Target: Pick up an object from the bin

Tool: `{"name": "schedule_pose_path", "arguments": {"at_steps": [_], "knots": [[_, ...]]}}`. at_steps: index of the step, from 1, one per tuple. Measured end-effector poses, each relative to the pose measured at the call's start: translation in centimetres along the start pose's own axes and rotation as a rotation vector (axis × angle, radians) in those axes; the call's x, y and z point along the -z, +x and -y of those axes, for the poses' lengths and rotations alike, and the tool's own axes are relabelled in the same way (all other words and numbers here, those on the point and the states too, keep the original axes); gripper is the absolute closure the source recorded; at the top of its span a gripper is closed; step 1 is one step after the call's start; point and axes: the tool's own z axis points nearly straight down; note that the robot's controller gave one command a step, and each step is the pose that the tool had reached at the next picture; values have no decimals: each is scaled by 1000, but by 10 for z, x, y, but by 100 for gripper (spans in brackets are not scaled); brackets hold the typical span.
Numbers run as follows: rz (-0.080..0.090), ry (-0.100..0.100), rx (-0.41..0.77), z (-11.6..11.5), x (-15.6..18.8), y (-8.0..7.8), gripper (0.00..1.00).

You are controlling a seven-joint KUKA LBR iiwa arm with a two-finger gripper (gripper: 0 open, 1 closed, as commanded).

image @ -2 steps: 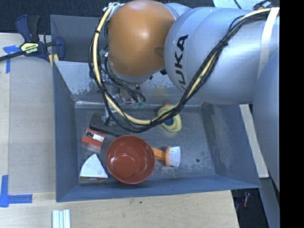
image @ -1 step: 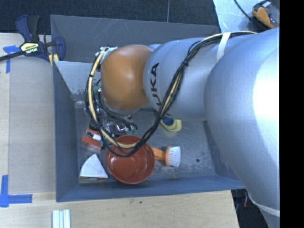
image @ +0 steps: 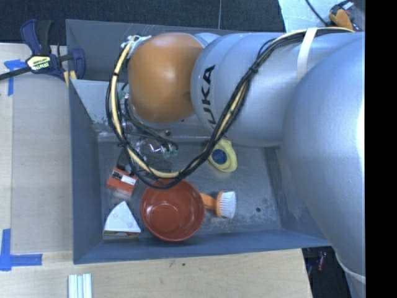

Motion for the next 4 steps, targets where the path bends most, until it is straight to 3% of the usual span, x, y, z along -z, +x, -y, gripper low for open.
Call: {"name": "schedule_pose_path", "arguments": {"at_steps": [1,2,3,4], "knots": [[15,0,16,0,5,1,0],[9,-1,8,32,50,-28,0],[29,3,19,31,63,-28,0],[22,2,83,44,51,-14,0]]}}
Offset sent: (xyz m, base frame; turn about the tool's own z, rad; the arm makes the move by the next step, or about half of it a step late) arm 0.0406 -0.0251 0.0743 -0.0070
